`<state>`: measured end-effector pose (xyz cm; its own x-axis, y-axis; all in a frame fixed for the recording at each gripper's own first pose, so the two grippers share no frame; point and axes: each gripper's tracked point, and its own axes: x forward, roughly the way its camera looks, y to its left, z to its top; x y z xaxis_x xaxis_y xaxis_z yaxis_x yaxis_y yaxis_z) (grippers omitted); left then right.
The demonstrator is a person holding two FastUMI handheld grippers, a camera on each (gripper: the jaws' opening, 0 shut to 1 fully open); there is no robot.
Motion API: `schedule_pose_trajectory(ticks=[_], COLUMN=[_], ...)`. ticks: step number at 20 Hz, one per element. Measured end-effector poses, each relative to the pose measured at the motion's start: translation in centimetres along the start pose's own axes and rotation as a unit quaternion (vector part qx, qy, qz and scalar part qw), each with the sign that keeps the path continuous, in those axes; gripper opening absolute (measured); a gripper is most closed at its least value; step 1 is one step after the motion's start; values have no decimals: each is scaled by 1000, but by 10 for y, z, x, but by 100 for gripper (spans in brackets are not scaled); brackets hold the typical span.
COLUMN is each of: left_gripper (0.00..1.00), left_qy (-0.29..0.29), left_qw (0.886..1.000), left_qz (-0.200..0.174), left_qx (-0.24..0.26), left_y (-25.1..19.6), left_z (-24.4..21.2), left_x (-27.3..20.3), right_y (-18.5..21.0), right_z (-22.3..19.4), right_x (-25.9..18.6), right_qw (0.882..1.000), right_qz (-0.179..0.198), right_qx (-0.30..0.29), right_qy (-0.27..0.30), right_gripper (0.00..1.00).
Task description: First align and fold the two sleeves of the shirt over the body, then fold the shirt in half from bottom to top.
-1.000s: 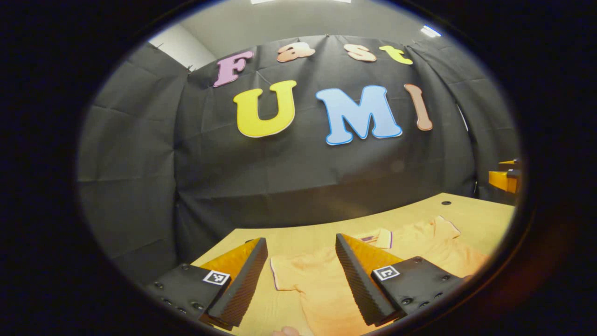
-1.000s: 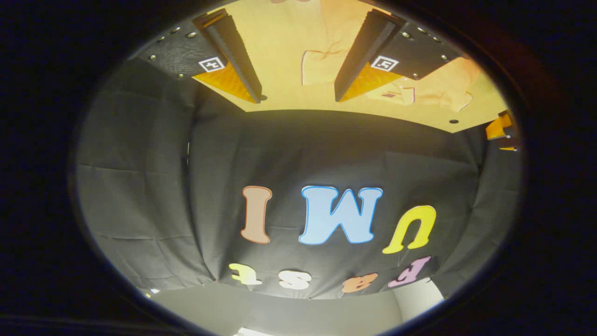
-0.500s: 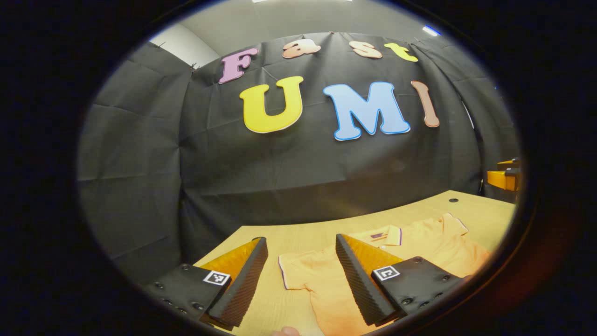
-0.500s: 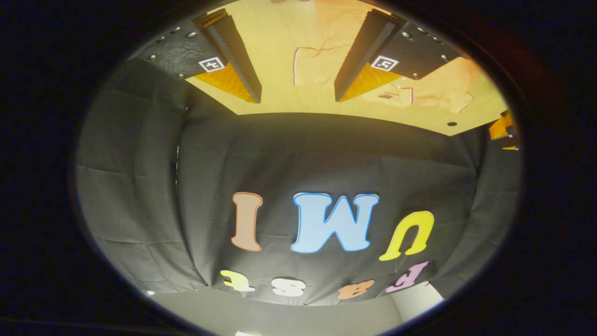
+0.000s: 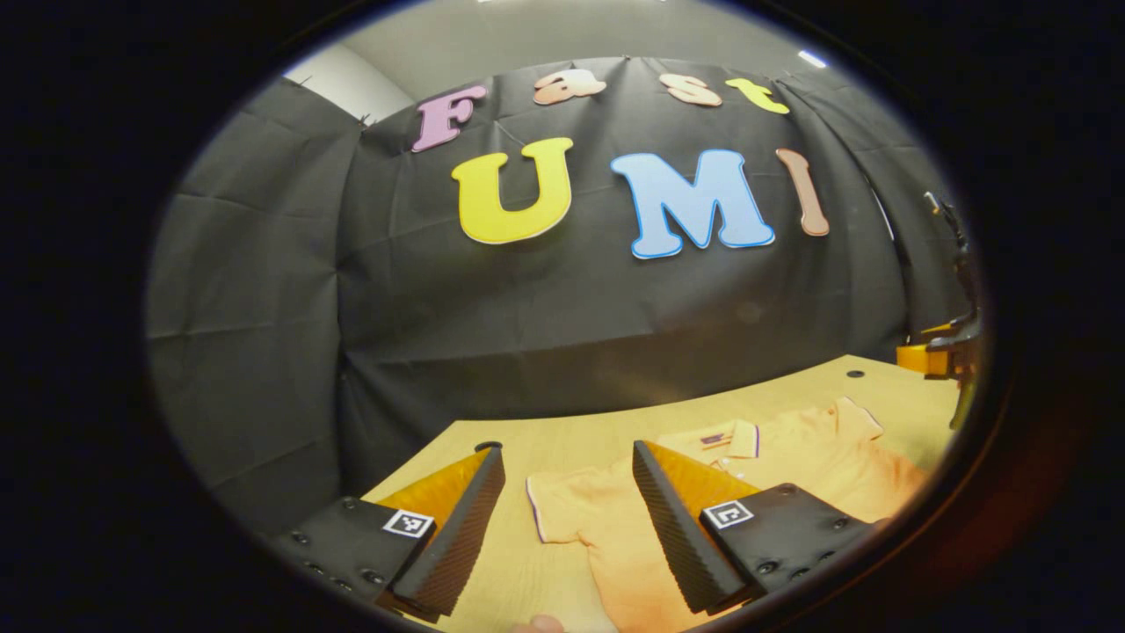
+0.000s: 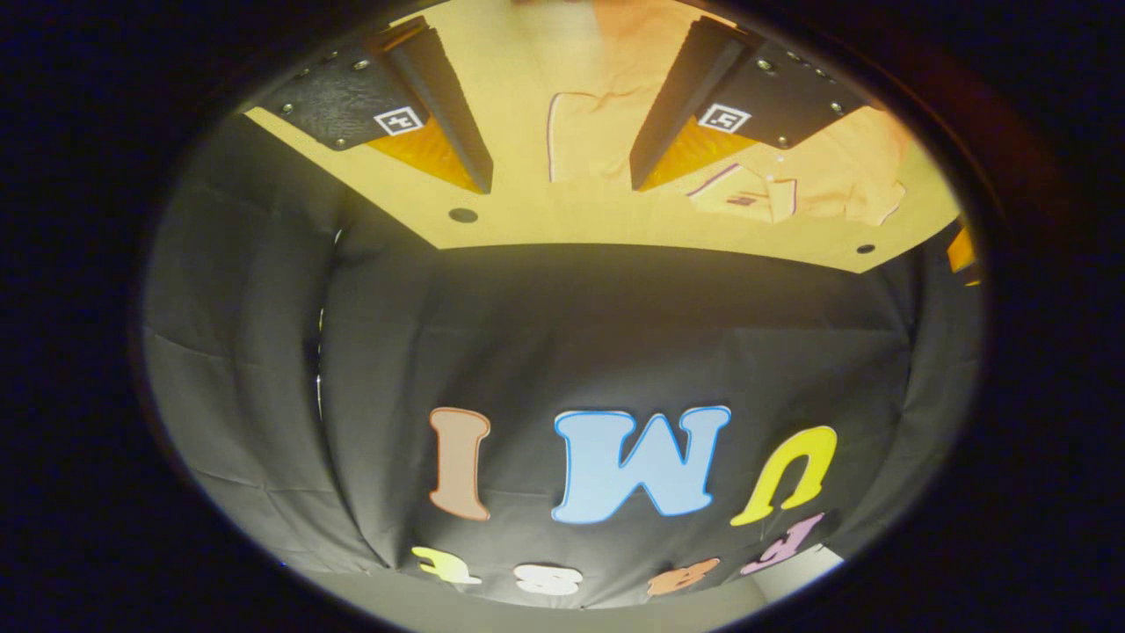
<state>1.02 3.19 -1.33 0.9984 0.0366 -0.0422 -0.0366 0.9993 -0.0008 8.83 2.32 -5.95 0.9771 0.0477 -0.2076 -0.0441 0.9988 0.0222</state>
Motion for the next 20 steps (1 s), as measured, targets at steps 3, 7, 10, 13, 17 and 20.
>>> schedule_pose_trajectory(ticks=[3, 7, 10, 13, 17, 20], left_gripper=[100, 96, 95, 96, 100, 100], left_qy=[5, 12, 16, 24, 33, 37], left_qw=[1000, 1000, 1000, 999, 999, 999], left_qz=[-5, -12, -12, -12, -11, -12], left_qx=[-5, -11, -13, -18, -25, -31], left_y=[-2, -4, -1, 0, 2, 1], left_z=[-4, -9, -15, -21, -29, -31], left_x=[1, 5, 7, 10, 14, 13], right_y=[4, 6, 5, 4, 5, 2], right_z=[-23, -67, -92, -110, -126, -124], right_x=[23, 53, 64, 72, 77, 78], right_qw=[999, 995, 990, 986, 980, 980], right_qz=[0, 1, -5, -6, -1, -3], right_qx=[-2, 6, 7, 16, 50, 51], right_qy=[38, 103, 138, 164, 194, 193], right_gripper=[97, 98, 98, 98, 92, 78])
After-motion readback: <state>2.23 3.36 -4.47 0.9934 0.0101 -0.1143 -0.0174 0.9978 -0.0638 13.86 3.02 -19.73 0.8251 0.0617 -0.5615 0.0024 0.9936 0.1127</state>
